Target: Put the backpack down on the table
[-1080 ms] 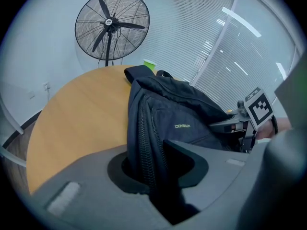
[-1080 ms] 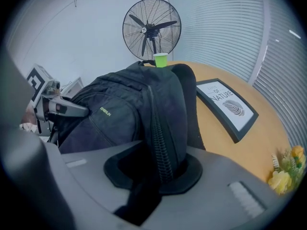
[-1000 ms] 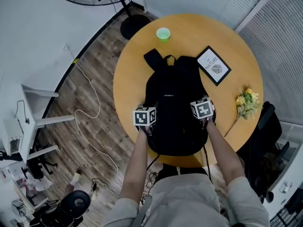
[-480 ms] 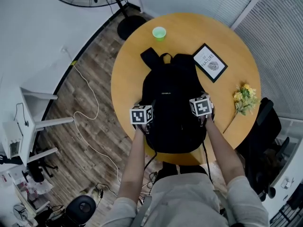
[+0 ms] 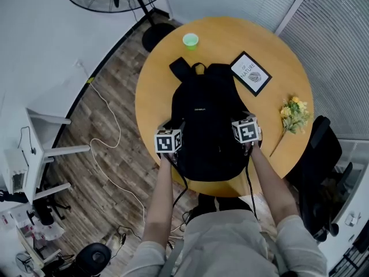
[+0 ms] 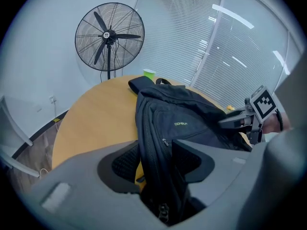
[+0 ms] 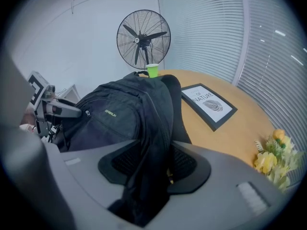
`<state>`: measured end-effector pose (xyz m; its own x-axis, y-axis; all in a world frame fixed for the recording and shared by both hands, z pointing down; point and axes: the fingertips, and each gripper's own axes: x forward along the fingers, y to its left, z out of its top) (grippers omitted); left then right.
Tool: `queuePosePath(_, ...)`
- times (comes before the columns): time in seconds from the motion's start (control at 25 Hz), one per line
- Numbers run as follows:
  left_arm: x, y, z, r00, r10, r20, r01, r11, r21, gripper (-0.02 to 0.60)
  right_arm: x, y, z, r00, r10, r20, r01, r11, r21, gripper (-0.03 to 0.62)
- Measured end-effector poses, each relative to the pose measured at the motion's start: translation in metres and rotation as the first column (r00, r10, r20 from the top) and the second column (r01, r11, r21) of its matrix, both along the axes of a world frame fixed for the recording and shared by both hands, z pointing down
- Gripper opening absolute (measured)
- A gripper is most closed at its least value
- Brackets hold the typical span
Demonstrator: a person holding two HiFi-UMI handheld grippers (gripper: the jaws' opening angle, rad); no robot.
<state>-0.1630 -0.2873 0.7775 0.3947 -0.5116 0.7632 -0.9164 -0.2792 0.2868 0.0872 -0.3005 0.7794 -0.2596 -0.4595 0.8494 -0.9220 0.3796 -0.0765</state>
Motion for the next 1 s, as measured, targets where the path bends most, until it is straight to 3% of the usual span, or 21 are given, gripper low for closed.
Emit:
queuePosePath(0.68,-0.011,0.042,-0.057,1.000,-0.026,0.001,0.025,0.994,0.105,0.216,-0.001,0.034,-0.059,0.999,-0.003,0.034,-0.001,0.994,0.105,0.173)
queuePosePath(1.0,0.009,0.076,-0.087,1.000,-0.015,-0.022,0.018,0.987,0.163,0.216,-0.006,0.064,-0.090,0.991,0.041,0.127,-0.060,0.987,0.148,0.175)
